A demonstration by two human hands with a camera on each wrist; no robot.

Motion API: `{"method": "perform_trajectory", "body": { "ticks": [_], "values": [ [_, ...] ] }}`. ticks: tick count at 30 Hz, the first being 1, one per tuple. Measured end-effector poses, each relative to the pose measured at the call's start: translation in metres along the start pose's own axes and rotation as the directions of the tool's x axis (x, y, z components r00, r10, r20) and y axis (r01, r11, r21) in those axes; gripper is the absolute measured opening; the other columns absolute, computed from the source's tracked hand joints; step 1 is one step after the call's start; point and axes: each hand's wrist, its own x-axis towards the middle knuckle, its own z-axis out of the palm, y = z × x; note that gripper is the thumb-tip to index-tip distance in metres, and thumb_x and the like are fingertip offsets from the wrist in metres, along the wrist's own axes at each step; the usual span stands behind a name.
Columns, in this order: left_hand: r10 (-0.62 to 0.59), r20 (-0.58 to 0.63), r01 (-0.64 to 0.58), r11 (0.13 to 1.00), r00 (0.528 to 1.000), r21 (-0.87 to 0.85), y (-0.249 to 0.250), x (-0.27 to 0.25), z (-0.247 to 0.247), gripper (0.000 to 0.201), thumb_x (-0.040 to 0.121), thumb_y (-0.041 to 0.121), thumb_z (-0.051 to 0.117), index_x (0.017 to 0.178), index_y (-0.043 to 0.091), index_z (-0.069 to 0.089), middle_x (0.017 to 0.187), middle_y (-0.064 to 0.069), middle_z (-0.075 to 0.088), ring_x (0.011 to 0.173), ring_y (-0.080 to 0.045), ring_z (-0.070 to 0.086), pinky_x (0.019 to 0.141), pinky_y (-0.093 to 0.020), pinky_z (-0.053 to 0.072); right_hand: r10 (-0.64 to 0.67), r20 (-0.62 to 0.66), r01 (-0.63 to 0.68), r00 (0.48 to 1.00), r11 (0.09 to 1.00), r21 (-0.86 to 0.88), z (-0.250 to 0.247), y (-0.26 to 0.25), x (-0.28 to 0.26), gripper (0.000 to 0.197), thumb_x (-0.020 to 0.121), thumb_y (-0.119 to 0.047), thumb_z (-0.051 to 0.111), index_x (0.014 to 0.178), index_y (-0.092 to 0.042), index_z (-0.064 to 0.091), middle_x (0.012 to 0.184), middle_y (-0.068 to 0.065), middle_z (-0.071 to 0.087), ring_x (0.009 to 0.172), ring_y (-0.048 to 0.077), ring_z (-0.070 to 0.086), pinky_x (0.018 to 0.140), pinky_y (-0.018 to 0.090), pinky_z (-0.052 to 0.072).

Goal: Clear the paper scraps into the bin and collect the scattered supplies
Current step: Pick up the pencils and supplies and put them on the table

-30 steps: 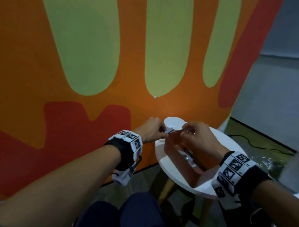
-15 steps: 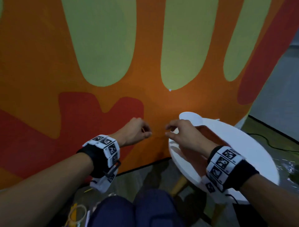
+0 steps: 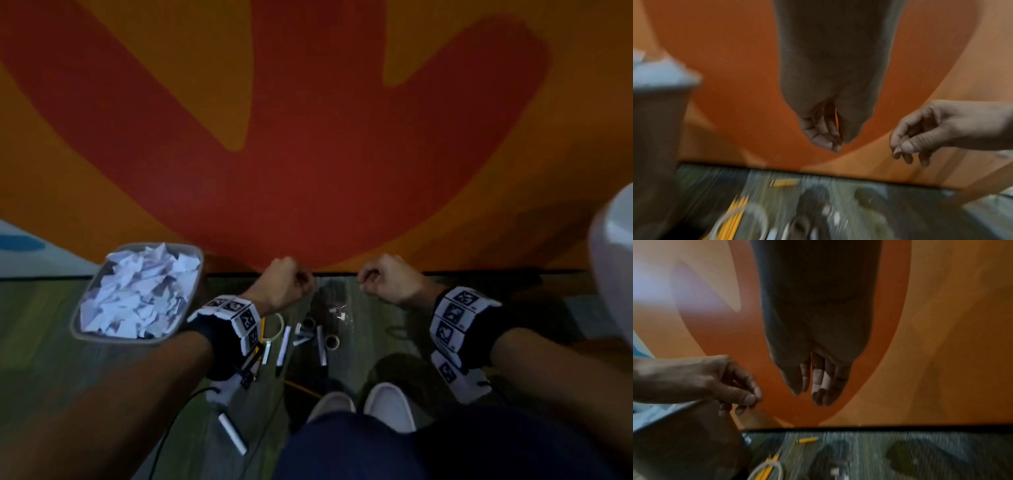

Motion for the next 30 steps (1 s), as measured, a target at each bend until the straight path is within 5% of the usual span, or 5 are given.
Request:
{"method": "perform_trajectory", "body": {
  "ticks": [5,11,16,25,30],
  "values": [
    [-0.154,0.085,0.157,0.987,0.984,-0.036,-0.059,0.023,0.083,0.023,0.082,0.008,0.058,0.079,0.022,0.075,0.083,0.0,0.076,0.084,-0.015,0.071,0.069,-0.016,0.044,0.105,0.075,-0.112,0.992,0.988,0.102,0.093,0.052,0.059,0.02,0.091,0.001,0.051,0.072,-0.003,0.057,0.07,0.008,0.059,0.055,0.012,0.054,0.046,0.02,0.045],
    [-0.232,0.16,0.248,0.965,0.959,-0.09,-0.089,0.058,0.14,0.018,0.083,0.016,0.059,0.084,0.021,0.077,0.09,-0.004,0.076,0.092,-0.021,0.07,0.08,-0.027,0.054,0.203,0.108,-0.203,0.973,0.979,-0.01,0.149,0.1,0.104,0.011,0.089,-0.014,0.066,0.099,-0.01,0.067,0.103,0.009,0.069,0.097,0.021,0.066,0.086,0.033,0.054],
    [-0.246,0.15,0.263,0.958,0.958,-0.11,-0.097,0.1,0.169,0.016,0.07,0.035,0.049,0.066,0.034,0.065,0.084,-0.001,0.073,0.084,-0.022,0.07,0.081,-0.036,0.057,0.268,0.049,-0.269,0.962,0.963,0.003,0.17,0.121,0.12,0.026,0.087,-0.024,0.07,0.111,-0.02,0.061,0.103,0.003,0.06,0.1,0.023,0.06,0.081,0.029,0.049],
    [-0.293,0.047,0.293,0.956,0.955,0.027,-0.089,0.127,0.215,0.028,0.088,0.028,0.063,0.11,0.012,0.07,0.107,-0.012,0.067,0.105,-0.033,0.061,0.087,-0.041,0.054,0.169,-0.016,-0.169,0.986,0.966,-0.194,0.195,0.128,0.14,0.043,0.085,-0.029,0.07,0.122,-0.014,0.056,0.121,0.009,0.049,0.114,0.032,0.051,0.091,0.043,0.05],
    [-0.3,-0.072,0.298,0.954,0.951,-0.041,-0.085,0.129,0.218,0.017,0.082,0.031,0.073,0.097,0.022,0.073,0.098,-0.006,0.068,0.097,-0.028,0.062,0.077,-0.041,0.055,0.129,-0.043,-0.133,0.991,0.987,-0.096,0.197,0.133,0.14,0.018,0.082,-0.016,0.072,0.098,-0.018,0.063,0.103,0.004,0.049,0.098,0.029,0.056,0.082,0.039,0.05]
  ]
}}
